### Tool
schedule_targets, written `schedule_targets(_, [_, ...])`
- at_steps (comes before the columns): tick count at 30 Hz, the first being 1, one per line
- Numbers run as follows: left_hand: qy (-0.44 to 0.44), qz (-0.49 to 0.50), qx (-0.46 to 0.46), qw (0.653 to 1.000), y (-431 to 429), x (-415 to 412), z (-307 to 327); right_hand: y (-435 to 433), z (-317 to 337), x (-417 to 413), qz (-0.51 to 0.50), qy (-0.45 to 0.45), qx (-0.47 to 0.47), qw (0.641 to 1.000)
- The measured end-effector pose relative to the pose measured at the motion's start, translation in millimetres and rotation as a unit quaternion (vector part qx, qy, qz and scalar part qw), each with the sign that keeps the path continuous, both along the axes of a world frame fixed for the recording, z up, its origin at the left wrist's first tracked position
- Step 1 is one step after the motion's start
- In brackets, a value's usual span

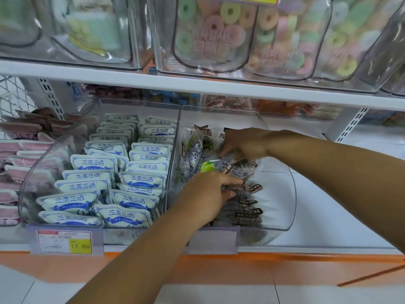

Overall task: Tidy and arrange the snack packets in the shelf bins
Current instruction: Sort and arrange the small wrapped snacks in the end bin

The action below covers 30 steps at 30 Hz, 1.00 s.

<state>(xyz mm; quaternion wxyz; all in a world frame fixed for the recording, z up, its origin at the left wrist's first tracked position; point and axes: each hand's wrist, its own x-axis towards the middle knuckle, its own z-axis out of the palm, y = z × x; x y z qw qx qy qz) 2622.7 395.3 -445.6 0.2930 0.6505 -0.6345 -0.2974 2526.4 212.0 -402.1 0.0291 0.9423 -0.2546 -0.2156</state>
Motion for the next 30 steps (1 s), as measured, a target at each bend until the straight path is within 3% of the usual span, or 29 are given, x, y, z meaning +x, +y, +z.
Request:
schedule_targets(9, [-0.013, 0.019, -0.005, 1.0, 3.7, -1.2, 3.5, 21.8, 46.3, -36.6, -0.119, -0.166, 0.125, 0.971])
schedule_targets(14, [0.019, 0.145, -0.103, 0.984, 9.7, -2.6, 16.0, 50.2, 48.3, -51.0, -0.149, -0.257, 0.157, 0.942])
schedule_targets(17, [0.073, 0.223, -0.184, 0.955, 12.9, -2.6, 23.8, 72.2, 44.7, -61.4, -0.172, -0.359, 0.187, 0.898])
schedule_targets(20, [0.136, 0.192, -0.123, 0.964, 15.8, 1.3, 32.1, 94.0, 38.7, -65.5, -0.189, -0.462, 0.27, 0.824])
schedule_targets(22, [0.194, 0.161, -0.097, 0.963, 16.7, 2.6, 37.0, 105.2, 39.8, -66.8, -0.189, -0.489, 0.297, 0.798])
schedule_targets(24, [0.164, 0.141, -0.099, 0.971, 19.8, 2.6, 40.2, 113.8, 44.2, -67.1, -0.179, -0.504, 0.312, 0.785])
schedule_targets(27, [0.083, 0.111, -0.11, 0.984, 26.1, 4.7, 45.7, 119.2, 46.9, -66.7, -0.158, -0.496, 0.24, 0.82])
schedule_targets(30, [-0.118, 0.034, -0.116, 0.986, 39.1, 21.4, 63.3, 120.3, 50.6, -70.2, -0.181, -0.514, 0.201, 0.814])
